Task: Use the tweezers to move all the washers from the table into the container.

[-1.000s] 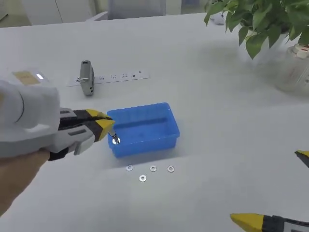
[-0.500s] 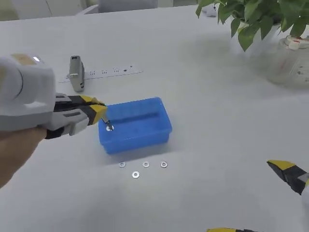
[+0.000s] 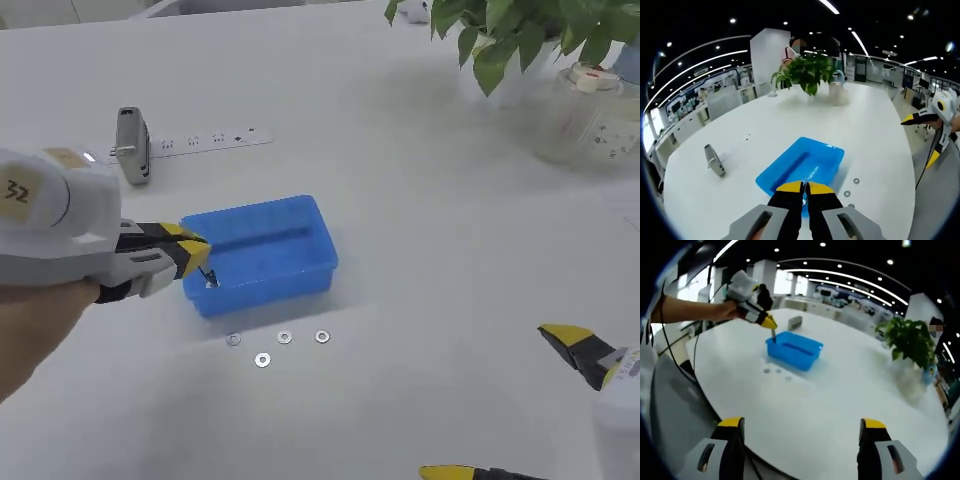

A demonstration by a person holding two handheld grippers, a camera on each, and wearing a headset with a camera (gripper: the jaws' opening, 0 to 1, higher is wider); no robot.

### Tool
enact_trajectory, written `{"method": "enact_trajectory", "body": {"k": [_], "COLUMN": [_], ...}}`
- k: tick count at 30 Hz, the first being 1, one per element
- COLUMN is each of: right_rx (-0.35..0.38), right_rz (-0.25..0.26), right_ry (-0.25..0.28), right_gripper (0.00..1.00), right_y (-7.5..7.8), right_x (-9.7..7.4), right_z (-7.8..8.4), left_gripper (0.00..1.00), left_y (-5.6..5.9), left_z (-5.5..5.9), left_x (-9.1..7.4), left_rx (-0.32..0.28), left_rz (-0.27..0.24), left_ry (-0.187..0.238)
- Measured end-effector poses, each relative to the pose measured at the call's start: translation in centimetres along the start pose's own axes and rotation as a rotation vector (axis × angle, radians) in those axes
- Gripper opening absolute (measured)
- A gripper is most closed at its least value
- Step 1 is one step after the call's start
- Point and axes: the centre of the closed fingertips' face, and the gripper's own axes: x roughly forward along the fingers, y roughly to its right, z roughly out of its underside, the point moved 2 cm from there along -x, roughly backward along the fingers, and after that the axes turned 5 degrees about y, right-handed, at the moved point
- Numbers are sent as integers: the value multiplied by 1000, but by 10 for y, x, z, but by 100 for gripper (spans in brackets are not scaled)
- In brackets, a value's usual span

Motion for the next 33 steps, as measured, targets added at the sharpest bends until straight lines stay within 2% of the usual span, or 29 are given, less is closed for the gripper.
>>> {"method": "enact_trajectory", "body": {"k": [3,9,10,18,21,26,33], "right_rx": [17,6,6,18,15,19,16], "right_rz": [-13,-9,-8,4,7,9,12], "right_ry": [-10,-24,-23,-18,-20,-18,-16], "right_gripper": [96,94,93,92,92,91,90], "right_y": [0,1,2,6,5,6,6], "right_x": [1,2,2,2,2,1,1], "right_z": [2,5,5,6,5,4,4], "left_gripper": [0,0,0,0,0,0,0], "left_y": [0,0,1,2,2,2,1], "left_z": [5,13,11,9,8,4,-12], "left_x": [2,5,4,4,3,-2,-17], "left_rx": [-7,-11,-12,-42,-34,-28,-9], "left_rz": [0,2,2,10,2,-7,-31], "left_ry": [-7,-23,-5,-4,-5,4,37]}}
